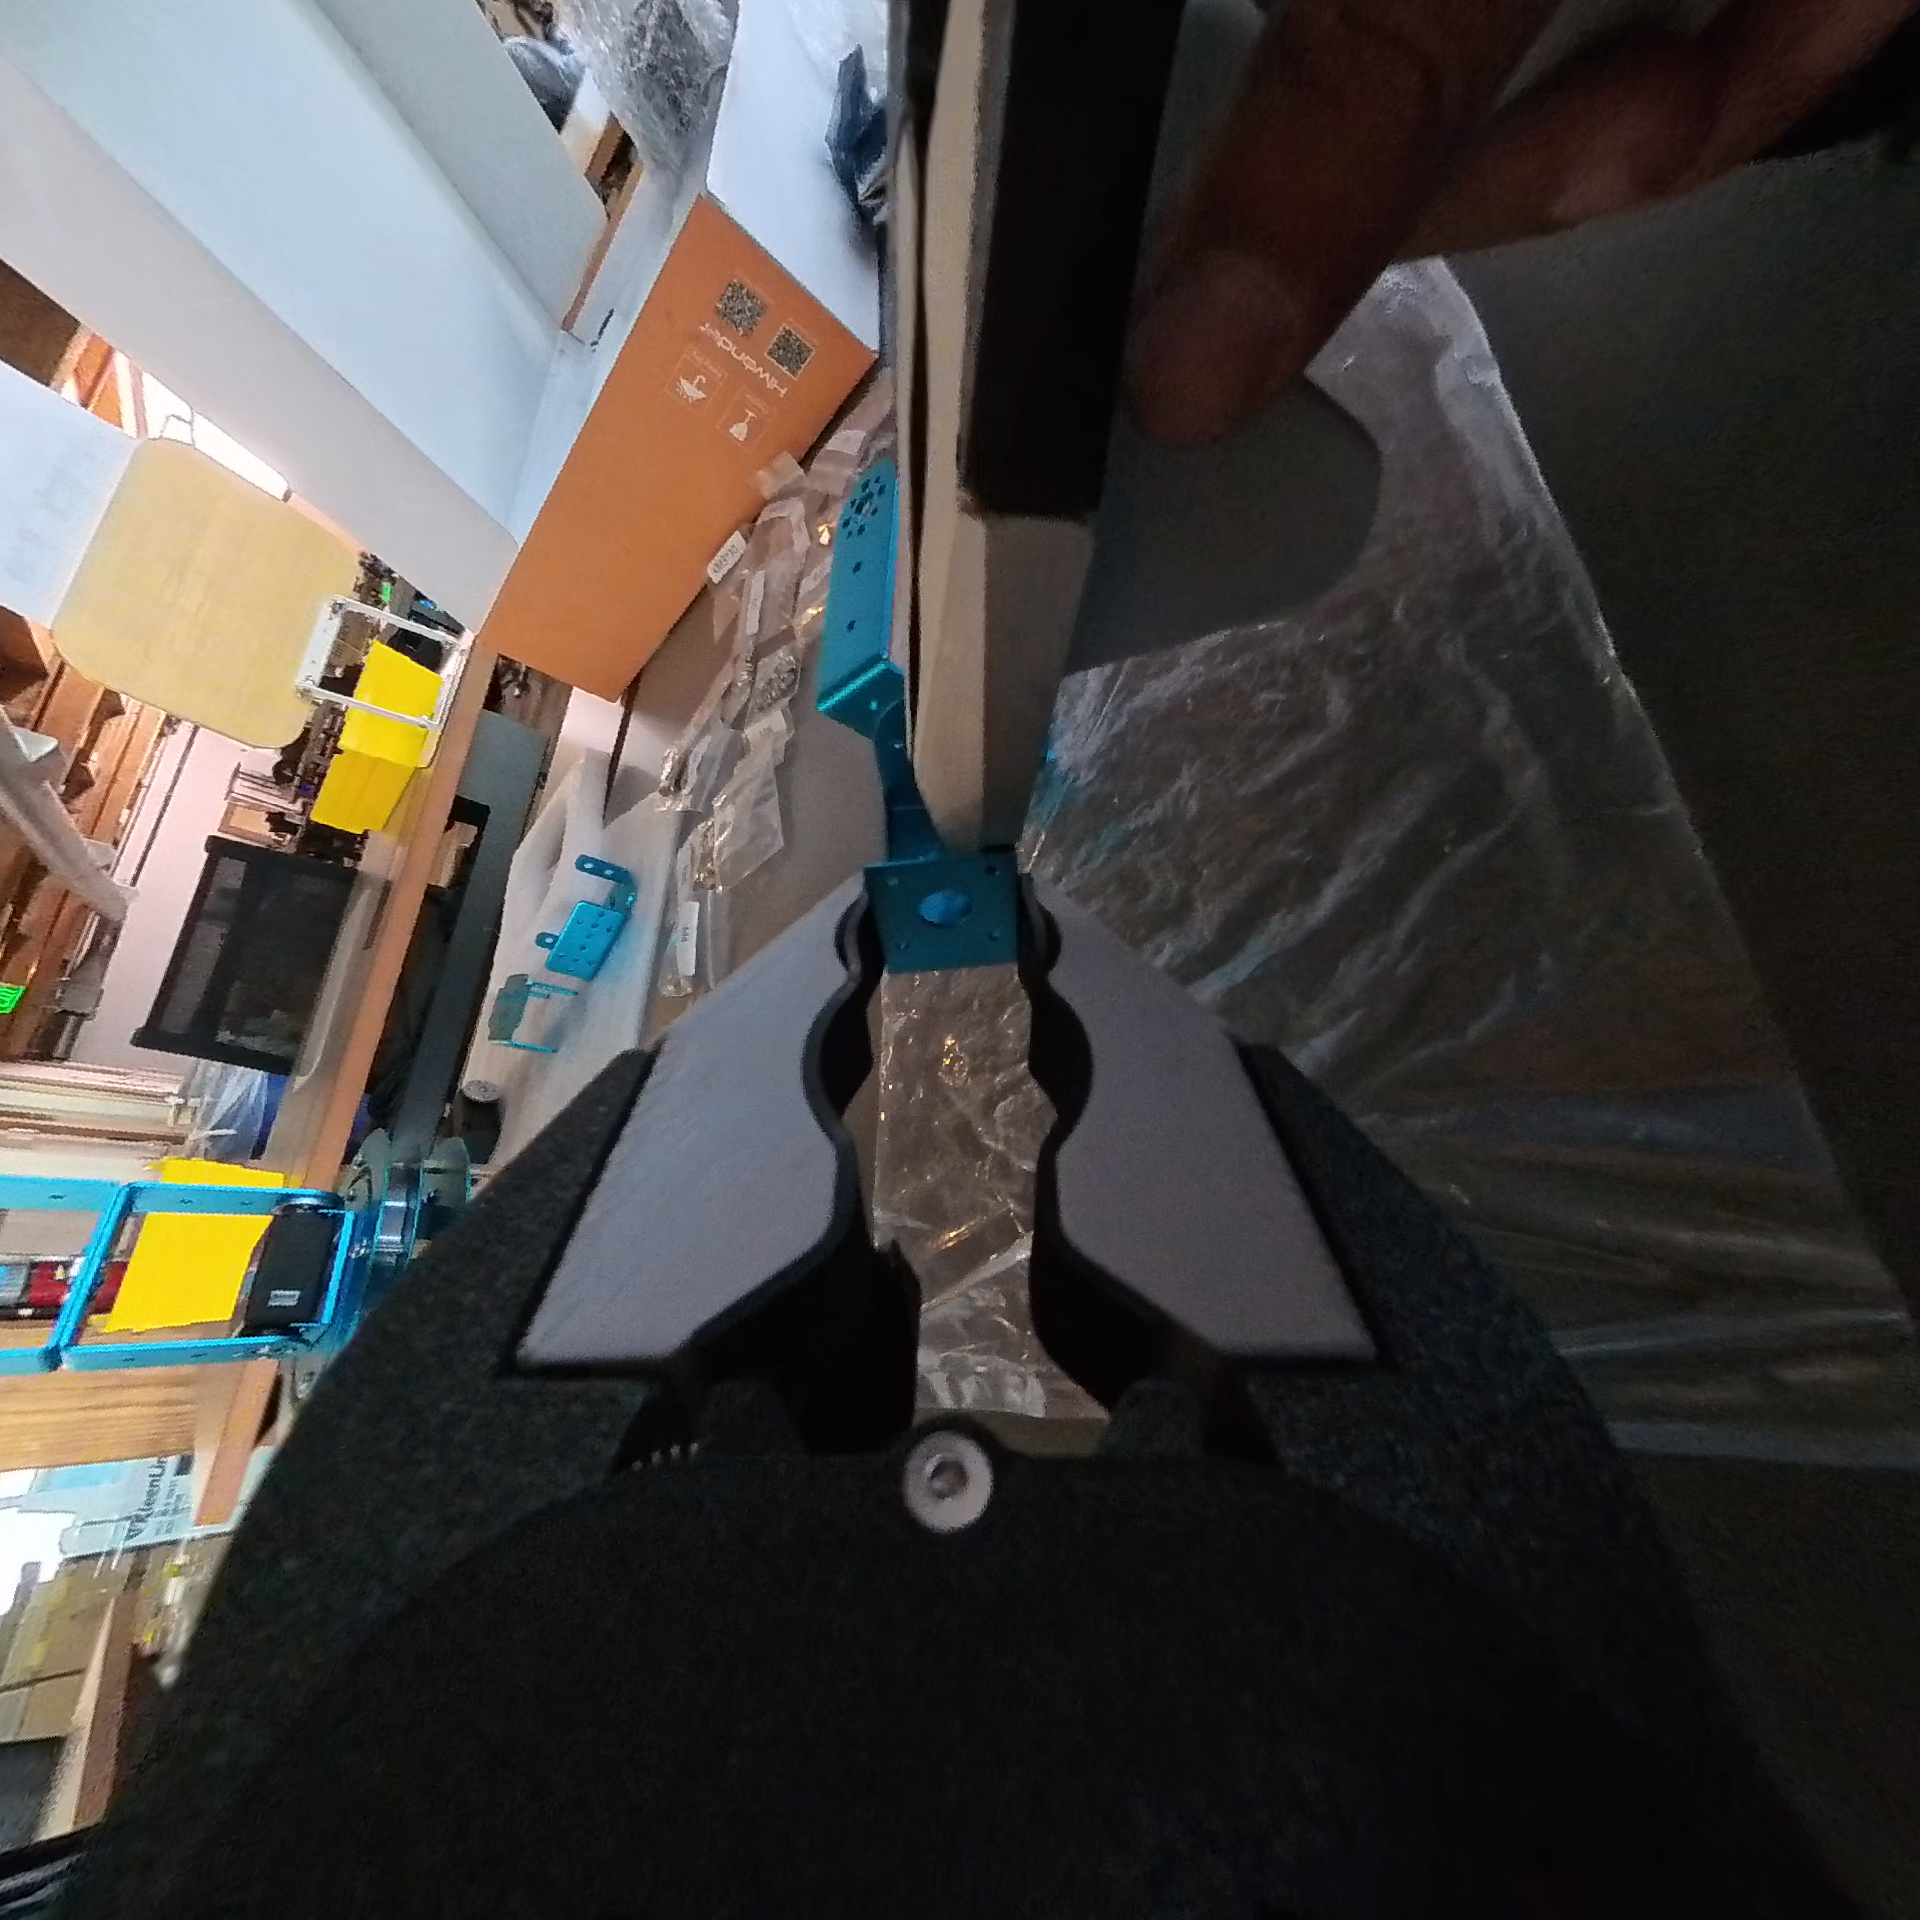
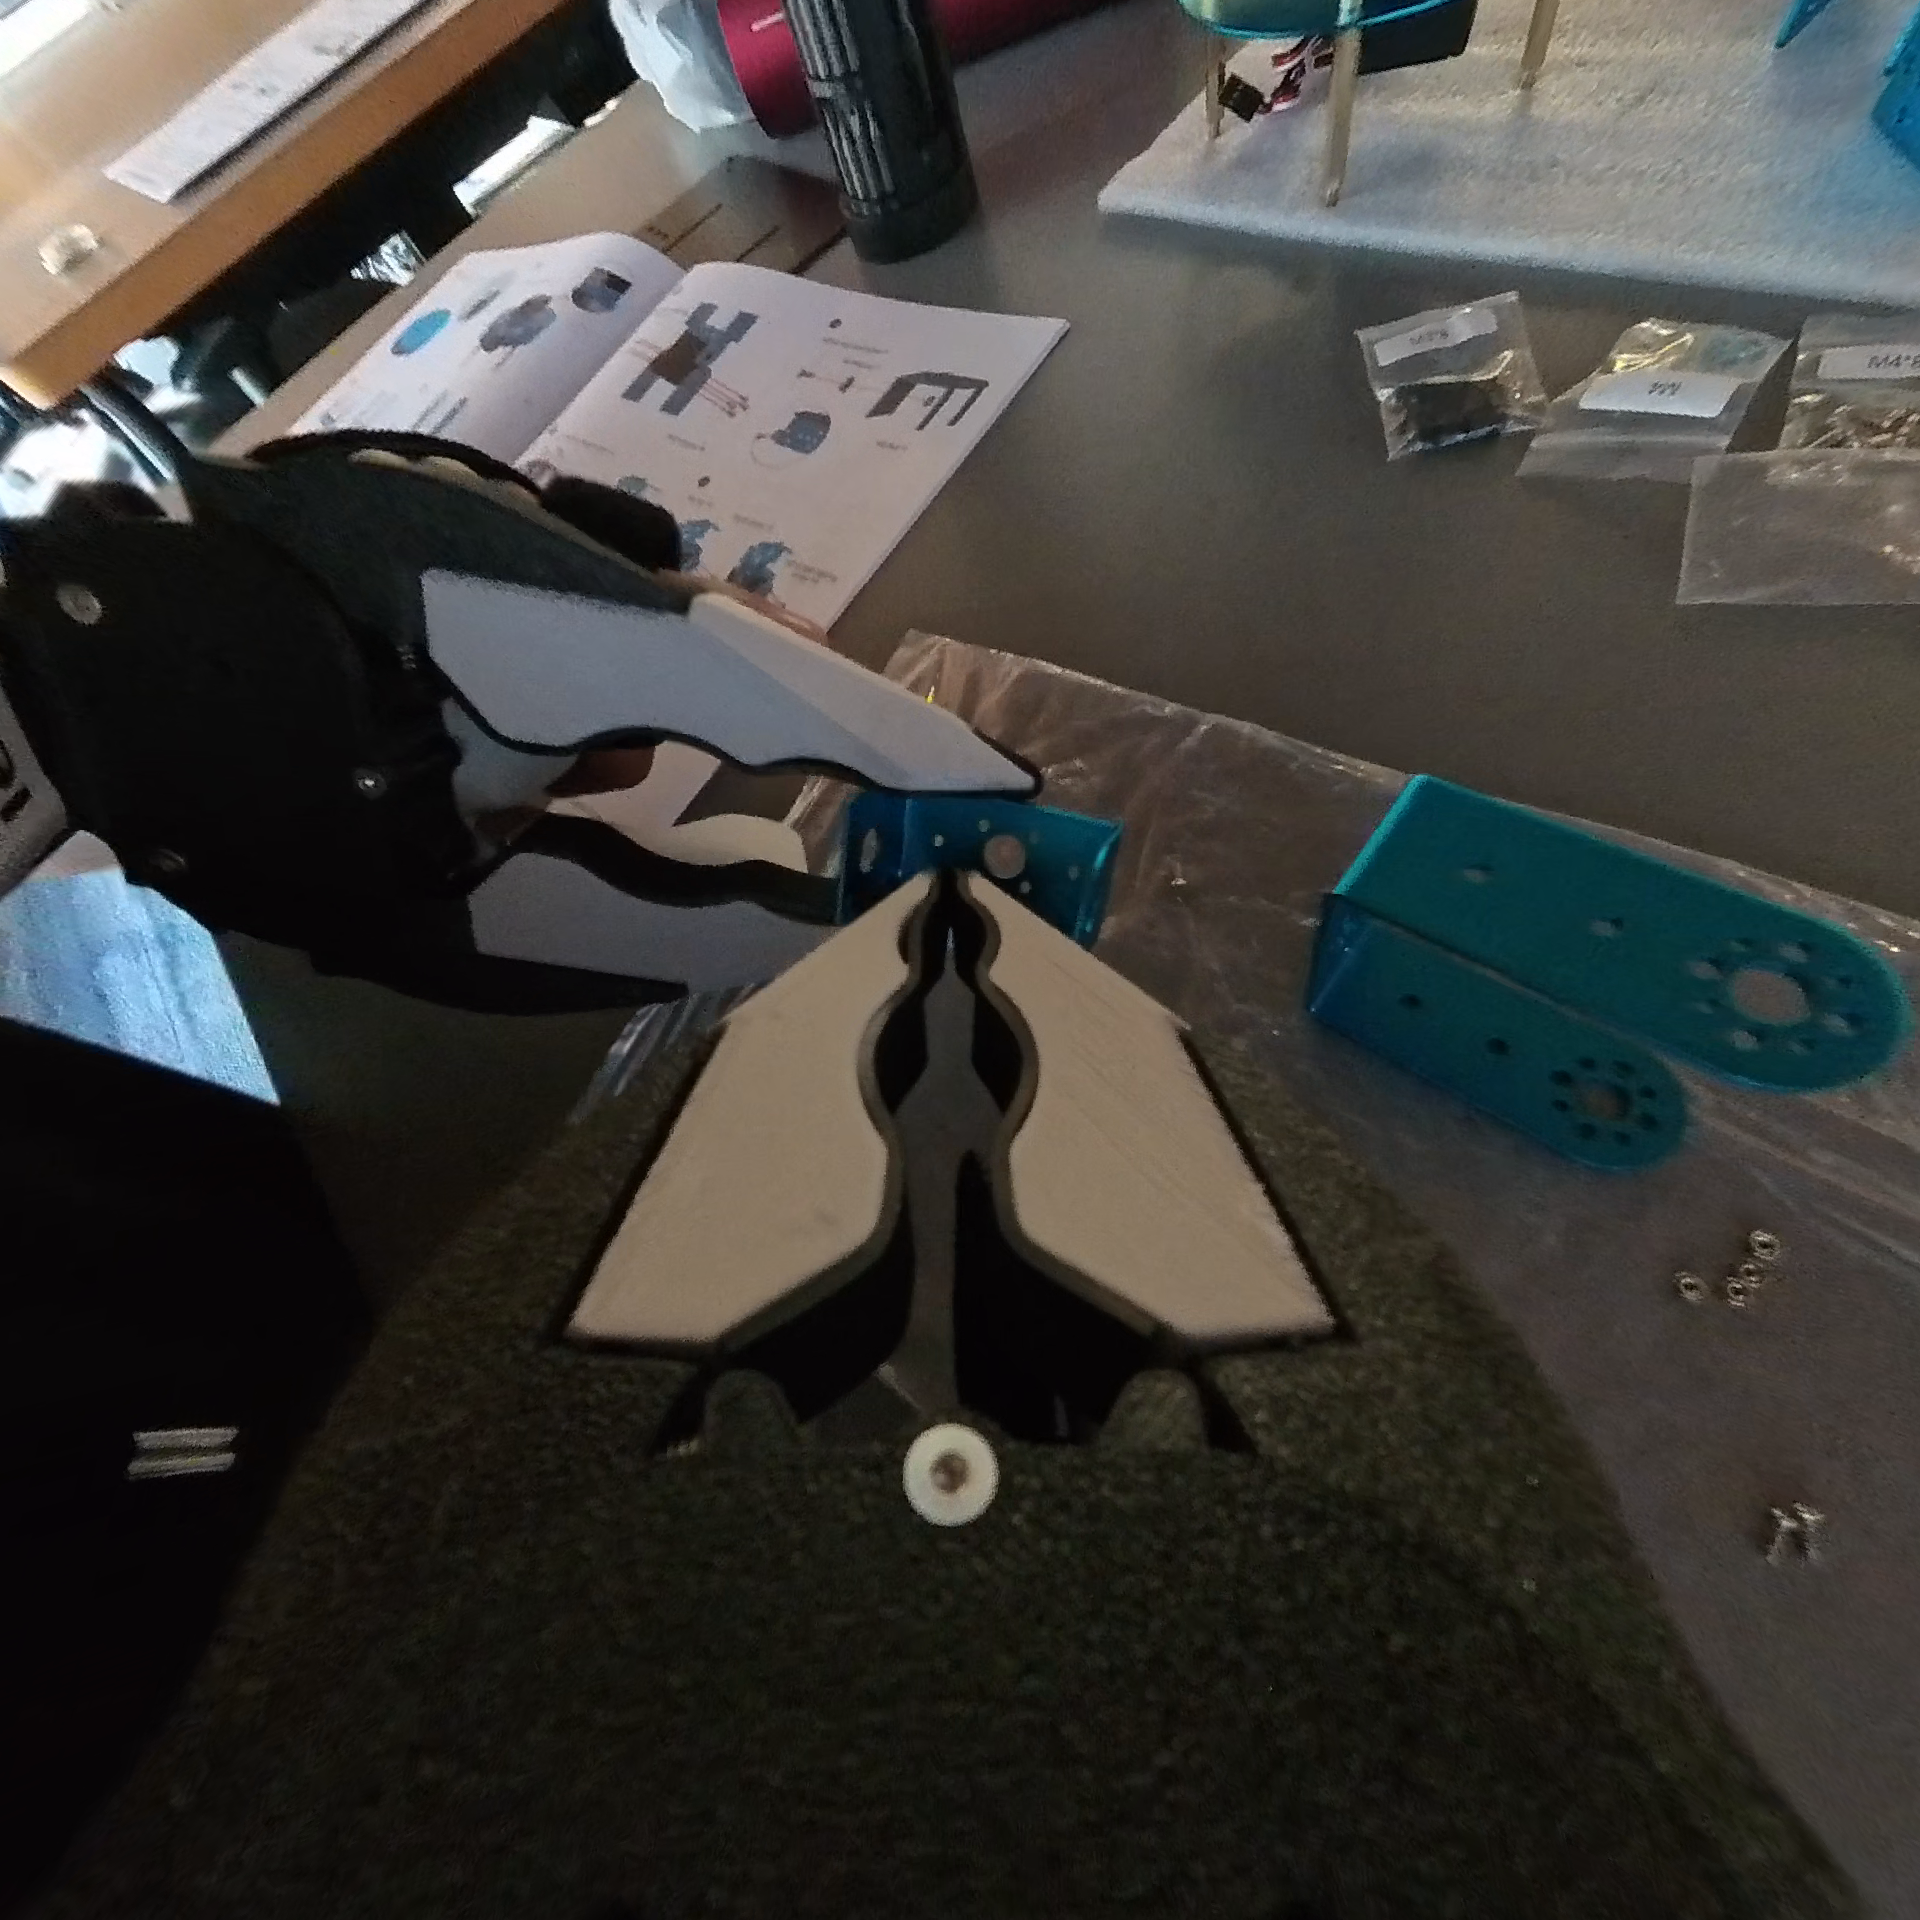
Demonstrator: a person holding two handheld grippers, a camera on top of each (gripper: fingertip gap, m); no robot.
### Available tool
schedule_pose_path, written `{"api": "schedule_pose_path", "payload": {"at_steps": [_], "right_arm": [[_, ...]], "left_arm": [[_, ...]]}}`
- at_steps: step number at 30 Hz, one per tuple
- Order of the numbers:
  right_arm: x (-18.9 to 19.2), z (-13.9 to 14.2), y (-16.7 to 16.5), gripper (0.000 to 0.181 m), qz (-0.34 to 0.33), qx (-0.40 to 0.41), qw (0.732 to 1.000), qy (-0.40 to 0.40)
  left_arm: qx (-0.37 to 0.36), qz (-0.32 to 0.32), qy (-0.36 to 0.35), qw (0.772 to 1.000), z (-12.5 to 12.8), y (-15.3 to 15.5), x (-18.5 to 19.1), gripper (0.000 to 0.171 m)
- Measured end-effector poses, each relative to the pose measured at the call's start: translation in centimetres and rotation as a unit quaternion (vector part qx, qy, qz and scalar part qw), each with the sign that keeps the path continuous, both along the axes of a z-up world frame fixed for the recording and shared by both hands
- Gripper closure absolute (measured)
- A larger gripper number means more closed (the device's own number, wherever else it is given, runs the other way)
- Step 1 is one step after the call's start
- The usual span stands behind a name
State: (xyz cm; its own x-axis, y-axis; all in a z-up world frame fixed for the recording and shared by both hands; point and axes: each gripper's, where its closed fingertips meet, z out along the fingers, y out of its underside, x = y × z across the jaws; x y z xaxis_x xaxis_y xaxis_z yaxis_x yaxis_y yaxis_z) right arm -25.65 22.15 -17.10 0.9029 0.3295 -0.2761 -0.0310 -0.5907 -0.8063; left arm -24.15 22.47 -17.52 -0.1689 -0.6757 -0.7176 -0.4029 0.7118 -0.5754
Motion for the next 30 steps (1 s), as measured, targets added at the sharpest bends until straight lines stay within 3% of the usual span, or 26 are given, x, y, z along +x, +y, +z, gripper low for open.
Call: {"api": "schedule_pose_path", "payload": {"at_steps": [21, 30], "right_arm": [[0.0, -0.1, -0.1, 0.181, 0.017, -0.002, 0.998, -0.052], [1.3, 3.3, -0.2, 0.181, -0.003, 0.061, 0.998, -0.034]], "left_arm": [[0.006, -0.01, -0.005, 1.0, 0.0, -0.3, -0.1, 0.148], [-0.019, -0.009, -0.007, 1.0, -0.1, -0.1, -0.2, 0.148]]}}
